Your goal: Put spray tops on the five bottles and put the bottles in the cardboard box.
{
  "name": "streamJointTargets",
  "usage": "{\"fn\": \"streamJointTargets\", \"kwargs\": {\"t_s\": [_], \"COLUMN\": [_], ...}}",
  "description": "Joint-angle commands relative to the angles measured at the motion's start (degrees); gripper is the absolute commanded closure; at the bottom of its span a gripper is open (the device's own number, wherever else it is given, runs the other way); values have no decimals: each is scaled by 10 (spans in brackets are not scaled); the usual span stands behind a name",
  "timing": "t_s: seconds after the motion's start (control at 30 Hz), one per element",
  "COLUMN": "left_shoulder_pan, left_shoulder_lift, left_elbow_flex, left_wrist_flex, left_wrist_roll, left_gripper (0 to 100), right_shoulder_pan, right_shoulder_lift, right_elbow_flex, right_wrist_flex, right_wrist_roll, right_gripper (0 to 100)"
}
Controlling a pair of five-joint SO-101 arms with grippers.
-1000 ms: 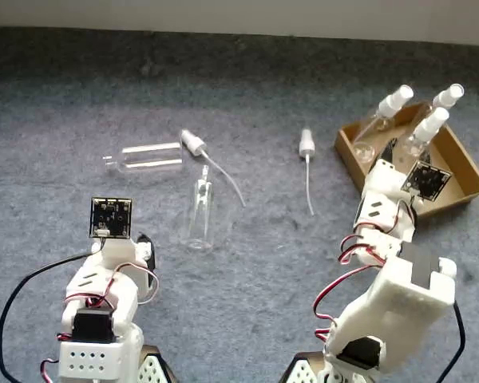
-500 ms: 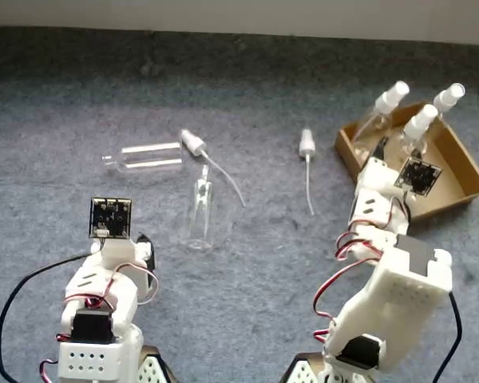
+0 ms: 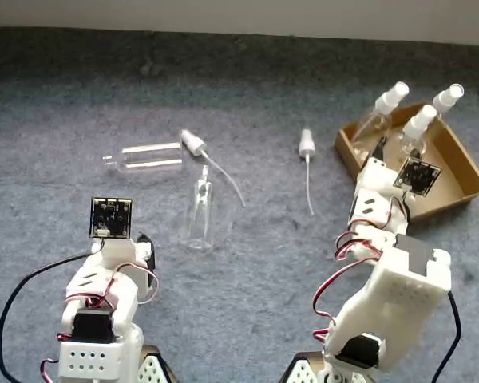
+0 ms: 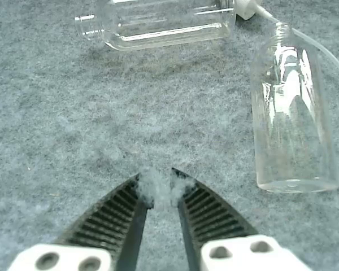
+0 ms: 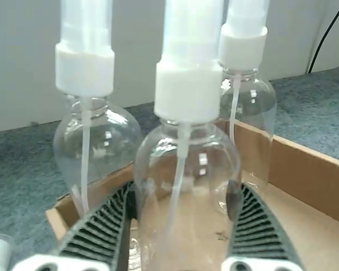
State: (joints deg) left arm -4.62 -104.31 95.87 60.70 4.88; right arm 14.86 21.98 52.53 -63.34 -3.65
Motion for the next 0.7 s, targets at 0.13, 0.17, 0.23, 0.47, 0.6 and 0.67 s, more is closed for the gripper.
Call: {"fn": "streamJointTargets", "kwargs": {"t_s": [0.13,0.17,0.23,0.47,0.6,0.67], "left_shoulder_pan": [0,0,0,0,0,0], "left_shoulder_lift": [-1,-1,-1,-1,-1,-1], "left_elbow_flex": [12,12,12,12,12,12], "left_wrist_flex": [1,1,1,1,1,1], "left_wrist_roll": [-4,-4,-4,-4,-4,-4], "left_gripper": [993,993,993,993,993,993], "right_shoulder_pan": [-7,-7,-10,-24,-26,-26], "right_shoulder_lift": [-5,-5,-5,-6,-6,-5], "right_elbow_flex": [-26,-25,-23,-22,-21,-20], "right_wrist_flex": [-14,-13,-13,-15,-15,-13], "right_wrist_roll": [2,2,2,55,58,57], "right_gripper": [826,805,779,775,774,774]}}
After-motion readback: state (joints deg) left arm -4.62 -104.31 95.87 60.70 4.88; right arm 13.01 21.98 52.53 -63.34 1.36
